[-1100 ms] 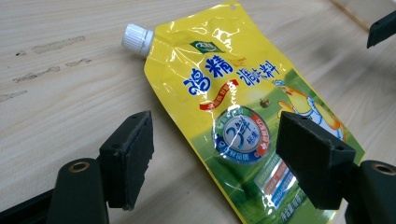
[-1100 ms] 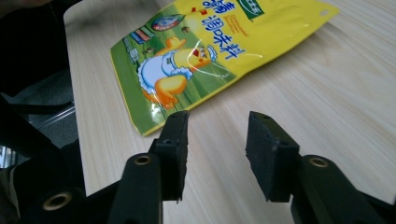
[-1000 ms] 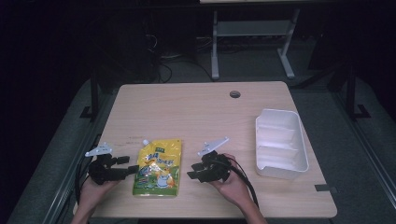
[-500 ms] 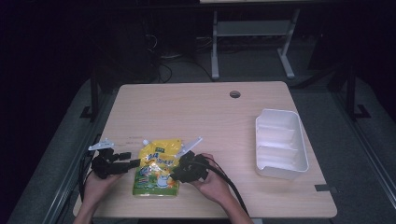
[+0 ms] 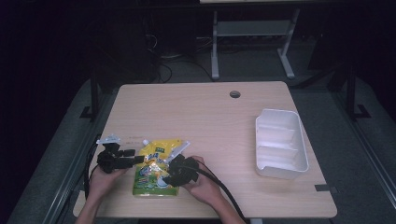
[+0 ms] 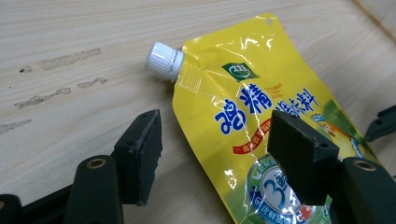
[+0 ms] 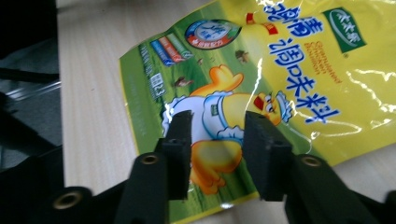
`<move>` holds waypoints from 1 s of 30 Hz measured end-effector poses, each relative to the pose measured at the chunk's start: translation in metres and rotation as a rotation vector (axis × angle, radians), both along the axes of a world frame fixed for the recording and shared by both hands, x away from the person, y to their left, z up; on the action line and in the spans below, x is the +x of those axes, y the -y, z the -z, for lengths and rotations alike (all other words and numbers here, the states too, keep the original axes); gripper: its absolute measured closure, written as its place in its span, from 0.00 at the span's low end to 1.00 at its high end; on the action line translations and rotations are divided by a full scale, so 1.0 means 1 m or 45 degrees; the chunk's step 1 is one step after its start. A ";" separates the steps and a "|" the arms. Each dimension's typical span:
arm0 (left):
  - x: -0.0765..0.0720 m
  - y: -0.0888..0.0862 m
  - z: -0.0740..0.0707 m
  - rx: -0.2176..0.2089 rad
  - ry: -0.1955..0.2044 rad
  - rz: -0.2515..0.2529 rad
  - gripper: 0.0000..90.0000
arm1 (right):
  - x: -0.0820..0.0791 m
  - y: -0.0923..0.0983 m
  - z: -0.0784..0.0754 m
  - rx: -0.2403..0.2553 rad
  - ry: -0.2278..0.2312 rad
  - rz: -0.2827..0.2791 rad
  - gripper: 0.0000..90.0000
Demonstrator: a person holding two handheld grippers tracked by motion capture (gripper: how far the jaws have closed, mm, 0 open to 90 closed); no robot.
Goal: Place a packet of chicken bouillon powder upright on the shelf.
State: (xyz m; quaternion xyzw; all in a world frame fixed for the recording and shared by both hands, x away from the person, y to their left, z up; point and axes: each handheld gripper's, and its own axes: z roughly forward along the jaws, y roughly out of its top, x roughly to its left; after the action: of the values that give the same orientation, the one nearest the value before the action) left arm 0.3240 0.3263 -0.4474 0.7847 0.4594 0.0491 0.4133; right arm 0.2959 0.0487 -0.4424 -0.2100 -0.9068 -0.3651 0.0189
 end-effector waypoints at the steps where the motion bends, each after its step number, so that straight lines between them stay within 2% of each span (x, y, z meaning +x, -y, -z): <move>1: 0.000 0.000 0.001 -0.001 -0.003 -0.002 0.39 | 0.000 -0.001 0.000 -0.003 0.017 0.008 0.65; 4: 0.001 0.001 0.003 0.003 -0.021 -0.002 0.39 | -0.001 -0.005 0.002 -0.029 0.051 0.022 0.60; 10: 0.002 0.002 0.005 0.006 -0.035 0.000 0.39 | -0.002 -0.008 0.004 -0.062 0.076 0.027 0.60; 21: 0.003 0.005 0.009 0.010 -0.070 0.032 0.42 | -0.001 -0.008 0.006 -0.053 0.062 0.034 0.61; 30: 0.003 0.008 0.012 -0.006 -0.104 0.069 0.52 | -0.002 -0.007 0.006 -0.046 0.067 0.037 0.62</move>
State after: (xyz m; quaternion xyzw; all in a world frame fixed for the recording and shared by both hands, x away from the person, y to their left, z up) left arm 0.3271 0.3179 -0.4590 0.7972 0.4545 0.0047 0.3974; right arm 0.2940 0.0559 -0.4489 -0.2139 -0.9103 -0.3543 -0.0140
